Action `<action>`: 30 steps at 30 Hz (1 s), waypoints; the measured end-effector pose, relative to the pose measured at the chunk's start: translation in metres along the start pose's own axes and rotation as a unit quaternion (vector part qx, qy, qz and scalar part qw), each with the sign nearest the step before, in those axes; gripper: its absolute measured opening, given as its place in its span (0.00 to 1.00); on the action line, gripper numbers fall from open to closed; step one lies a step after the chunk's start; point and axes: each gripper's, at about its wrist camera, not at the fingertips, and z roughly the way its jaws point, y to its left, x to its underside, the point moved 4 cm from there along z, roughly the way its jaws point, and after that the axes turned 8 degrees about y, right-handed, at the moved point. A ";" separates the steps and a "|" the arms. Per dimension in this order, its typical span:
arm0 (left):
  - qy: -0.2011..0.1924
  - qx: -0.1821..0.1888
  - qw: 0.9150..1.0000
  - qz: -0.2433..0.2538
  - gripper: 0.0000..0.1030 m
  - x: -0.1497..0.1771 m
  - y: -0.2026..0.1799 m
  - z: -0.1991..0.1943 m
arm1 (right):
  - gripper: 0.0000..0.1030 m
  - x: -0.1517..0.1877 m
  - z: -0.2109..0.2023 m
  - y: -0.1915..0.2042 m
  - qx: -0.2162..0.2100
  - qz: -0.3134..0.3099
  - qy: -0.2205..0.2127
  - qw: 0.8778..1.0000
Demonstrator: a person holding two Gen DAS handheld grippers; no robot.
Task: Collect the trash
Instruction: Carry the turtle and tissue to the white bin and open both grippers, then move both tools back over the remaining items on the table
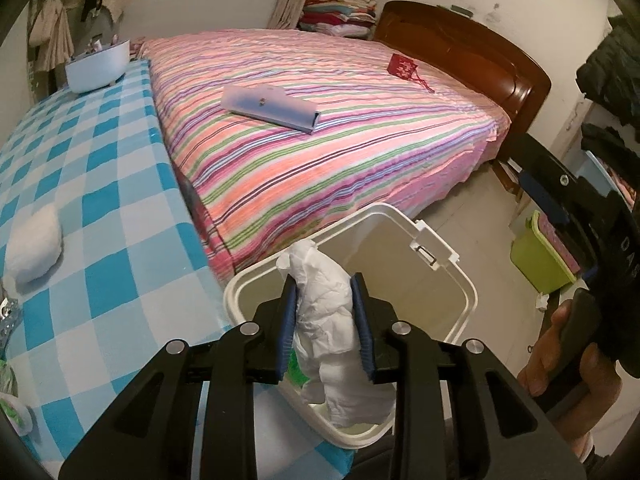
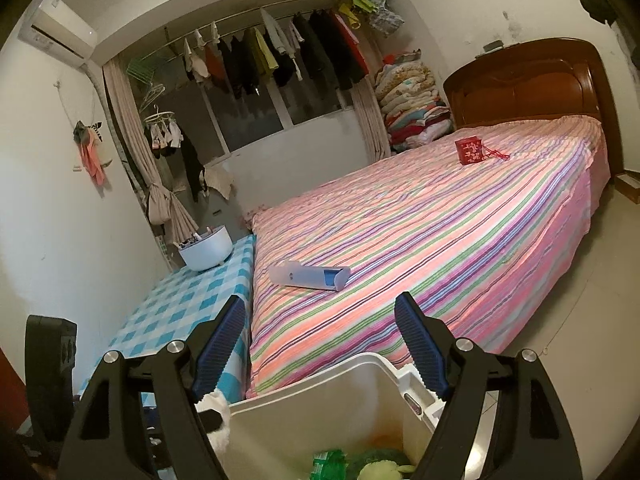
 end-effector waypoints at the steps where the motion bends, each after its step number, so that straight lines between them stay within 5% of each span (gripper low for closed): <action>1: 0.000 -0.001 1.000 0.003 0.28 0.000 -0.002 0.001 | 0.73 0.000 0.000 0.000 0.000 -0.001 0.000 1.000; 6: 0.003 0.000 1.000 0.021 0.36 0.001 -0.014 0.006 | 0.73 -0.001 -0.001 -0.001 0.002 0.002 -0.004 1.000; 10: -0.016 -0.012 0.999 0.032 0.74 0.000 -0.020 0.002 | 0.73 -0.001 -0.001 0.000 0.000 0.003 -0.005 1.000; 12: -0.030 -0.023 0.999 0.033 0.83 -0.002 -0.019 -0.005 | 0.73 -0.001 -0.001 0.002 -0.003 0.002 -0.006 1.000; 30: -0.067 -0.042 0.995 -0.056 0.85 0.005 0.057 -0.046 | 0.73 0.008 0.021 0.076 -0.057 -0.048 0.025 0.997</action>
